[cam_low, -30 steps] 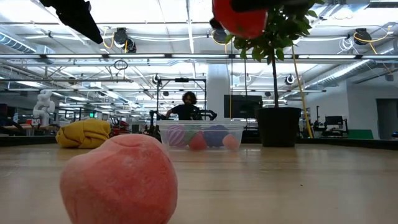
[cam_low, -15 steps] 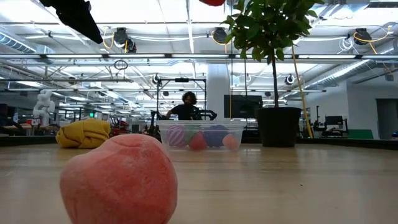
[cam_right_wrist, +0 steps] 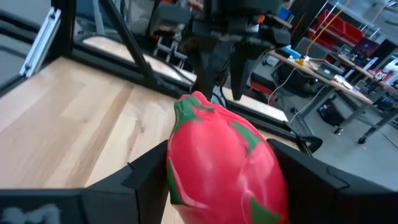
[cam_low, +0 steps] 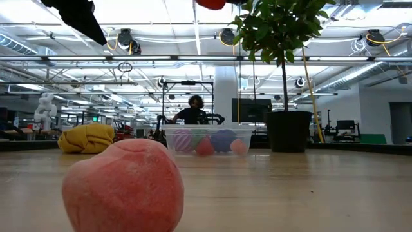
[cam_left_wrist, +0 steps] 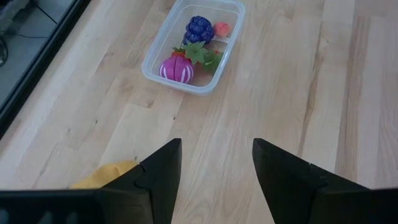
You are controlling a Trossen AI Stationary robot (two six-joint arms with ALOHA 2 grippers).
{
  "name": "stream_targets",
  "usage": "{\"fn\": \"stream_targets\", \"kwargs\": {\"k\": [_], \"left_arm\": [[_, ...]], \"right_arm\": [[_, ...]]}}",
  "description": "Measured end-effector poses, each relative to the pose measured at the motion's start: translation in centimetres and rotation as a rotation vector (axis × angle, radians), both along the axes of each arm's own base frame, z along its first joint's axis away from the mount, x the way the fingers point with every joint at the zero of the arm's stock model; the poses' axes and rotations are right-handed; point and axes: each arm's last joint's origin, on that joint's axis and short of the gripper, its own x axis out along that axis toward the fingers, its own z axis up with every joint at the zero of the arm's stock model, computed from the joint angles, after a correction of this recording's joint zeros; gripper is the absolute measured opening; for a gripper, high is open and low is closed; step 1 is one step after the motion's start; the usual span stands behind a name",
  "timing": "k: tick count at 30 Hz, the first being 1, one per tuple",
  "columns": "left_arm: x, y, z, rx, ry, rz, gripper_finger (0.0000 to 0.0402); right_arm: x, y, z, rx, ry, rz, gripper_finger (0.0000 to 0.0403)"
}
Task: Pick and placing Produce into tupperware
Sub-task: Put the pink dragon fruit into the transparent bin
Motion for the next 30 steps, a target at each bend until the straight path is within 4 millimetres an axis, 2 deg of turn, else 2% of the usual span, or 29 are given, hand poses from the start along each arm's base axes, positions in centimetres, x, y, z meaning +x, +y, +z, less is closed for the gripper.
{"fn": "stream_targets", "kwargs": {"k": [18, 26, 30], "left_arm": [[0.00, 0.00, 0.00, 0.000, 0.000, 0.001, 0.0202], [0.00, 0.01, 0.00, -0.001, 0.000, 0.001, 0.0203], [0.00, 0.00, 0.00, -0.001, -0.001, 0.001, 0.0202]], "right_arm": [[0.16, 0.07, 0.74, 0.024, -0.076, 0.002, 0.0238], [0.15, 0.07, 0.72, -0.099, -0.061, 0.026, 0.0238], [0.00, -0.01, 0.92, -0.102, -0.060, 0.023, 0.0238]]}}
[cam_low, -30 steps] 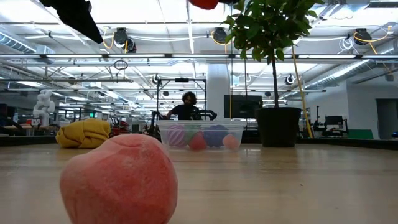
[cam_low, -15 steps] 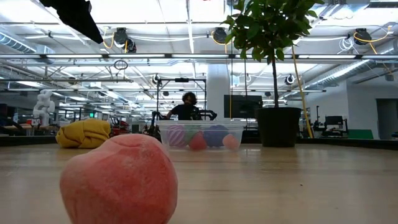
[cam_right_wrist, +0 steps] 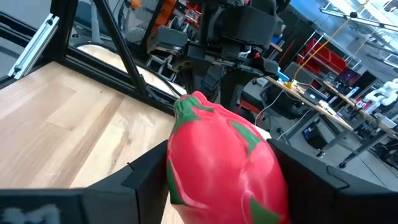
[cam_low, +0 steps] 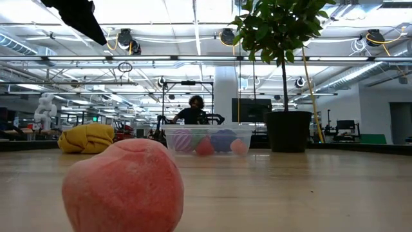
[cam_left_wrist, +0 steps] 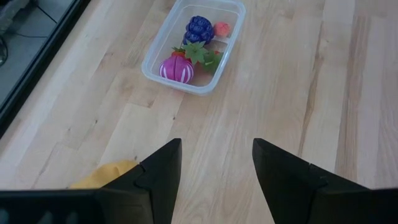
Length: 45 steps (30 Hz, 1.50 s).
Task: Pick and placing Produce into tupperware
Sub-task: Put the pink dragon fruit into the transparent bin
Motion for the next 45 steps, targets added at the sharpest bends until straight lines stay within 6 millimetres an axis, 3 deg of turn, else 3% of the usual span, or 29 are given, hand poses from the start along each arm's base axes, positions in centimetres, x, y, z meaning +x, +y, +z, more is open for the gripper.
{"fn": "stream_targets", "kwargs": {"k": [5, 17, 29, 45], "left_arm": [[0.0, 0.0, 0.0, 0.000, 0.000, 0.000, 0.0202], [0.0, 0.0, 0.0, 0.000, -0.001, 0.000, 0.0202], [0.0, 0.0, 0.0, 0.000, -0.001, 0.000, 0.0203], [0.1, 0.0, 0.0, -0.003, -0.006, 0.000, 0.0203]], "right_arm": [[-0.7, -0.6, 1.2, 0.033, -0.007, -0.057, 0.0238], [-1.0, -1.5, 5.2, 0.110, 0.179, -0.184, 0.0238], [-0.9, -4.5, 3.9, 0.300, 0.323, -0.236, 0.0238], [1.3, -5.1, 0.0, 0.322, 0.446, -0.288, 0.0238]]}}
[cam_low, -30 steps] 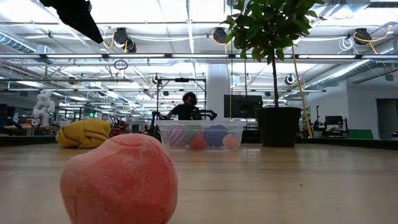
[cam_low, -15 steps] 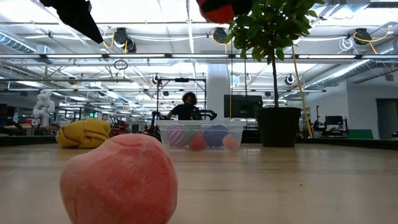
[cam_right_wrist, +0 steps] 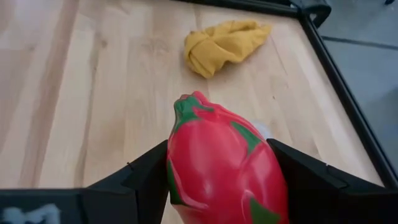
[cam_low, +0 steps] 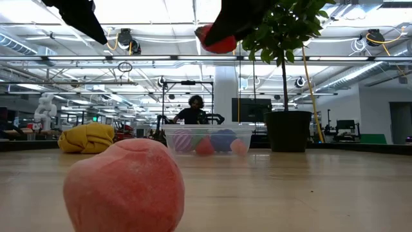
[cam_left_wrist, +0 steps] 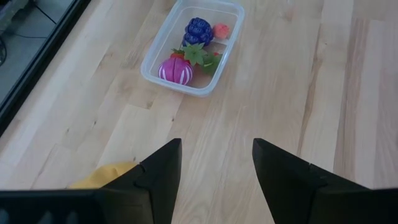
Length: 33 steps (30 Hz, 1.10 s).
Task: Pick and placing Produce into tupperware
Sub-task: Put the pink dragon fruit into the transparent bin
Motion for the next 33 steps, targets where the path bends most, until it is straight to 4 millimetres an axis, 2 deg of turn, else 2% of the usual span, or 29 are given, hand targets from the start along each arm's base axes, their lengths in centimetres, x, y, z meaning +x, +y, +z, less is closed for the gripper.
{"fn": "stream_targets", "kwargs": {"k": [10, 23, 33], "left_arm": [[0.0, 0.0, 0.0, -0.001, -0.001, 0.000, 0.0202], [0.0, 0.0, 0.0, -0.001, -0.001, 0.000, 0.0202], [0.0, 0.0, 0.0, -0.001, -0.001, 0.000, 0.0202]], "right_arm": [[0.4, -1.1, -1.5, 0.029, 0.071, -0.071, 0.0238], [1.3, -2.6, -4.8, 0.107, 0.206, -0.118, 0.0238], [1.6, -2.8, -6.6, 0.115, 0.279, -0.152, 0.0238]]}}
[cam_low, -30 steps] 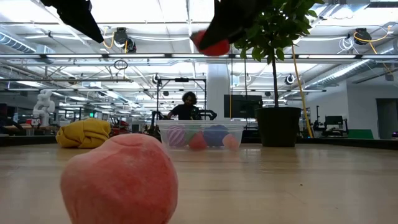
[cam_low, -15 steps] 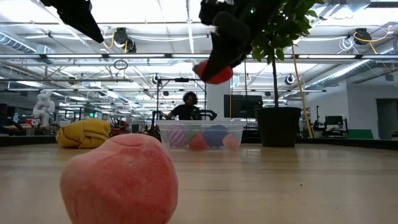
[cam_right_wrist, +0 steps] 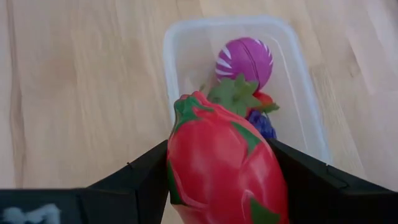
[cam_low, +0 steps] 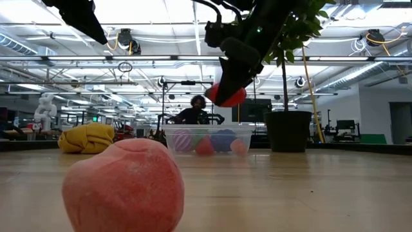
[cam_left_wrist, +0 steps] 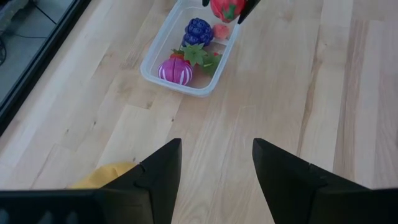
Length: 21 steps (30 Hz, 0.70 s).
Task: Pick and placing Produce into tupperware
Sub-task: Put the pink dragon fruit into the transparent bin
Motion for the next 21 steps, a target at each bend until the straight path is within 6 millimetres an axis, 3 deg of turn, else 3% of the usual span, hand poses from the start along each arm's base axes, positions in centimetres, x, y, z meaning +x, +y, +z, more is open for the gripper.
{"fn": "stream_targets", "kwargs": {"k": [21], "left_arm": [[0.0, 0.0, 0.0, -0.002, -0.001, 0.002, 0.0202]], "right_arm": [[0.2, -2.2, -0.6, 0.010, 0.010, -0.077, 0.0238]]}}
